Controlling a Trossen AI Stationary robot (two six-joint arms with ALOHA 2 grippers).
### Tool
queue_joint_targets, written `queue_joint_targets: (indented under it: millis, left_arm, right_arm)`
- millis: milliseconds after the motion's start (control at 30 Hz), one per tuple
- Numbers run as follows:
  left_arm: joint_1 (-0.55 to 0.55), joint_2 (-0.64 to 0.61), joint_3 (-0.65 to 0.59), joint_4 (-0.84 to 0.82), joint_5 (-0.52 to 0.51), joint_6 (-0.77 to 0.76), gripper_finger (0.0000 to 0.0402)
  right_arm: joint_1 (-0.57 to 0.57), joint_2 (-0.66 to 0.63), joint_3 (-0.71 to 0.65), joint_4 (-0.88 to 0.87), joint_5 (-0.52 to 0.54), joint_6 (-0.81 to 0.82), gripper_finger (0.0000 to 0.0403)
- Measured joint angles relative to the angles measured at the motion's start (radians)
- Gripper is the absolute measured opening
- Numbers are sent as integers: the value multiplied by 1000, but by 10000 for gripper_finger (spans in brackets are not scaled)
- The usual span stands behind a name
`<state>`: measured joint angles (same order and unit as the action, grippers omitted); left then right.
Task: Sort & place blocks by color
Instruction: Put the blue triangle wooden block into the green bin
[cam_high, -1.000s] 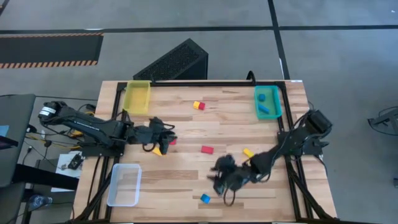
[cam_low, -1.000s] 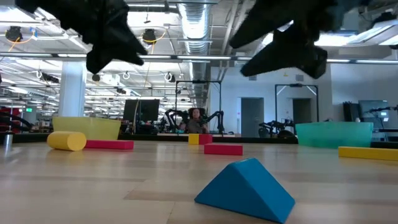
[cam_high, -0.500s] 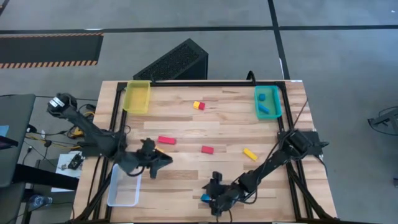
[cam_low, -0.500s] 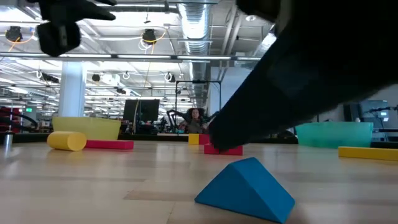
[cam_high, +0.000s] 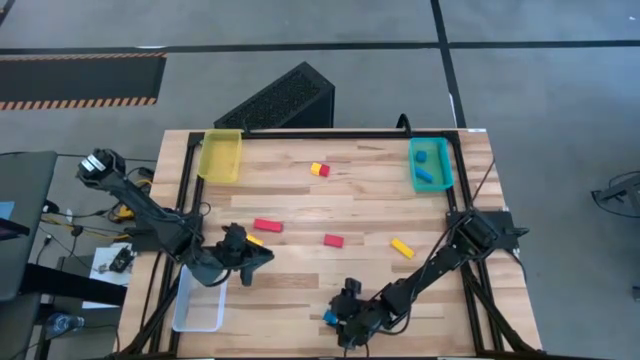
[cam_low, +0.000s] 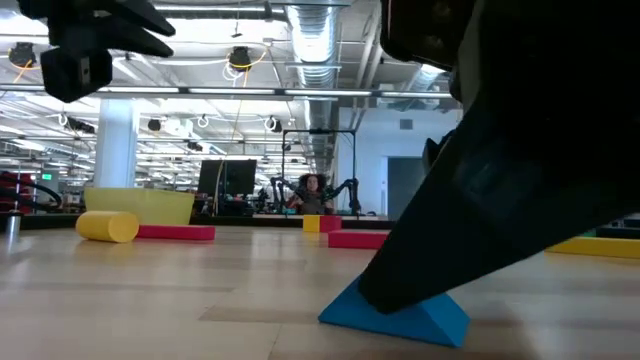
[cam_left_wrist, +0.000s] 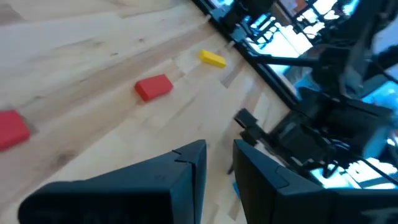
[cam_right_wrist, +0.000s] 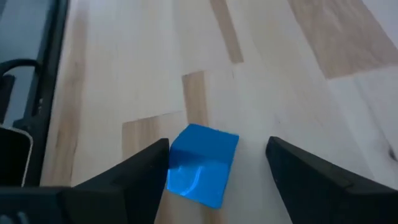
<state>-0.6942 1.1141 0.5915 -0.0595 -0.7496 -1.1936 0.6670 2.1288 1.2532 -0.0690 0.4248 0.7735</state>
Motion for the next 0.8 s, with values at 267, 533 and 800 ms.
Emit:
queue_joint_targets:
  millis: [267, 533, 800]
  left_arm:
    - [53, 0, 0, 3, 11, -8, 64]
    - [54, -1, 0, 91, 12, 12, 64]
    - [54, -1, 0, 124, 26, 106, 64]
  right_arm:
    - [-2, -62, -6, -157, -9, -4, 132]
    - [-21, -266, -75, -315, 70, -90, 4]
    - [40, -431, -329, -118, 177, 143, 63]
